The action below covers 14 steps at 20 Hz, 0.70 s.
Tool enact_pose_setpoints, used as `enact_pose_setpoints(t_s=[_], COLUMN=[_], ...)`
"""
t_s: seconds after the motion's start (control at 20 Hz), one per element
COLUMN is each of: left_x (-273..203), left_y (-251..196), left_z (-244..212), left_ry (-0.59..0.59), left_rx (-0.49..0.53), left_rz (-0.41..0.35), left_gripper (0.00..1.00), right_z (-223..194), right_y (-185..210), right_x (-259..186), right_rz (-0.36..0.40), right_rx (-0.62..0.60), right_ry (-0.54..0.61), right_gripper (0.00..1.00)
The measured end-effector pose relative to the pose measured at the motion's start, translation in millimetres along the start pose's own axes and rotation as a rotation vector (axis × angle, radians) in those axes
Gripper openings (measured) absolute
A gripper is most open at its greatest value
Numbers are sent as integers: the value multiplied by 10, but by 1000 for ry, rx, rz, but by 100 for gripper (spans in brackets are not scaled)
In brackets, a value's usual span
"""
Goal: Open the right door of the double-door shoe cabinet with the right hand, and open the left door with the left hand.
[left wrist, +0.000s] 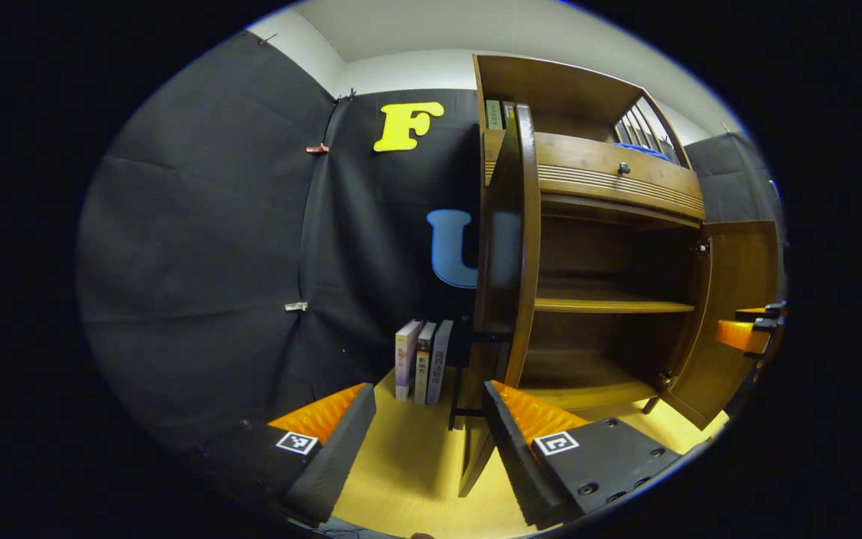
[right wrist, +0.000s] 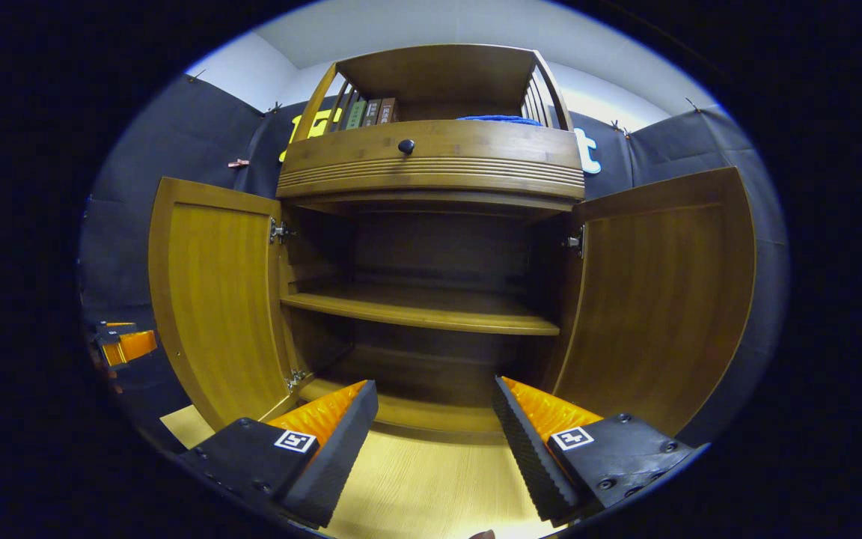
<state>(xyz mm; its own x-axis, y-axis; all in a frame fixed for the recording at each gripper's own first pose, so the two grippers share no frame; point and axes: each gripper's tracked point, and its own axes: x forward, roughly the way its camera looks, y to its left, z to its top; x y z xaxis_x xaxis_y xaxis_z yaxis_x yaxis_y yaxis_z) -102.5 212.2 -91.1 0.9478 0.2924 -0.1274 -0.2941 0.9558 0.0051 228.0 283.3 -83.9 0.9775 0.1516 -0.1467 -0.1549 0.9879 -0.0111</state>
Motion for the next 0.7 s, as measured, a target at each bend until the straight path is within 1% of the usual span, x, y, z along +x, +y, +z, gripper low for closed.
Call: enact_pose_setpoints(t_s=[0.15, 0.2, 0.4, 0.55, 0.7], left_x=[-94, -124, -213, -236, -219], left_y=[-49, -105, -341, -577, -881], left_z=[78, 96, 108, 125, 115], left_ry=[-16, -18, -8, -7, -1], left_rx=[44, 47, 31, 30, 34], left_rz=[28, 25, 12, -8, -56], left_gripper=[94, 95, 96, 95, 95], right_z=[25, 41, 72, 116, 166], right_y=[-41, -57, -120, -190, -278], right_x=[27, 26, 36, 31, 46], right_rz=[17, 21, 36, 41, 36], right_rx=[0, 1, -1, 6, 27], right_ry=[-2, -3, -8, -18, -33], right_gripper=[98, 98, 98, 98, 98])
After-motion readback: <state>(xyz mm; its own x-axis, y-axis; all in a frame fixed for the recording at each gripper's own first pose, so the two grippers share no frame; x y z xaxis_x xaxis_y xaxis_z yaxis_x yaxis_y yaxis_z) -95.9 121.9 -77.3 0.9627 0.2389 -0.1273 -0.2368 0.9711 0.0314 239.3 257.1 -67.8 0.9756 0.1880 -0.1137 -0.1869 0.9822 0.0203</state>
